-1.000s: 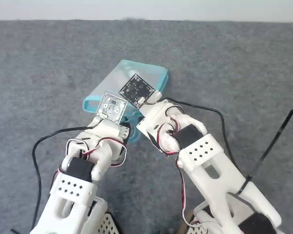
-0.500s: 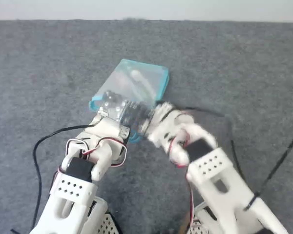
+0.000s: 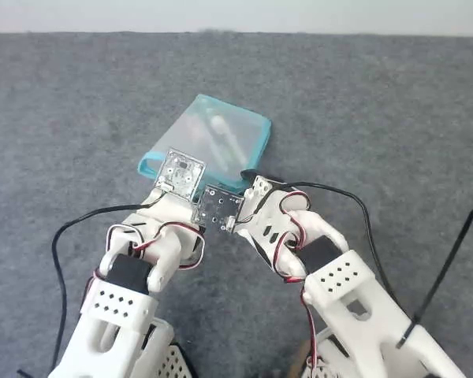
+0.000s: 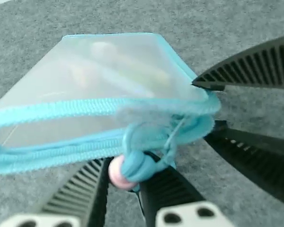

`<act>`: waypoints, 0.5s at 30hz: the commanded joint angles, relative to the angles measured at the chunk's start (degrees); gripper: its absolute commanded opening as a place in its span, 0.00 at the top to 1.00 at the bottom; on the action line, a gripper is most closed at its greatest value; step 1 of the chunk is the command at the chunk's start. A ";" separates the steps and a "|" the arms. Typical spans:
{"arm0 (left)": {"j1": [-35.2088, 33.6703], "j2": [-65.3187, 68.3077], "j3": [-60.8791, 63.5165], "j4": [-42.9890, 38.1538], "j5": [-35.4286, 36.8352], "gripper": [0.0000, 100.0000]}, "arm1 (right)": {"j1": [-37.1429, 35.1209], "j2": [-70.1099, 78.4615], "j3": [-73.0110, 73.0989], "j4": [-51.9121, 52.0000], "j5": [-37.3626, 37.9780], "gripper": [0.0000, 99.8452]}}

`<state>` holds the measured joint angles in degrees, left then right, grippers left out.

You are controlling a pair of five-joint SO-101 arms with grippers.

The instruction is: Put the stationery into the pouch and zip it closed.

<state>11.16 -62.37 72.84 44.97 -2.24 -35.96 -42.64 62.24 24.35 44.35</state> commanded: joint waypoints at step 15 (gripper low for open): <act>-0.26 -0.79 -0.84 -0.97 0.62 0.99 | 5.14 -2.86 -0.70 4.18 -6.95 0.99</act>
<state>11.25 -62.37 72.84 44.97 -2.24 -33.23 -42.90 62.24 26.55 37.67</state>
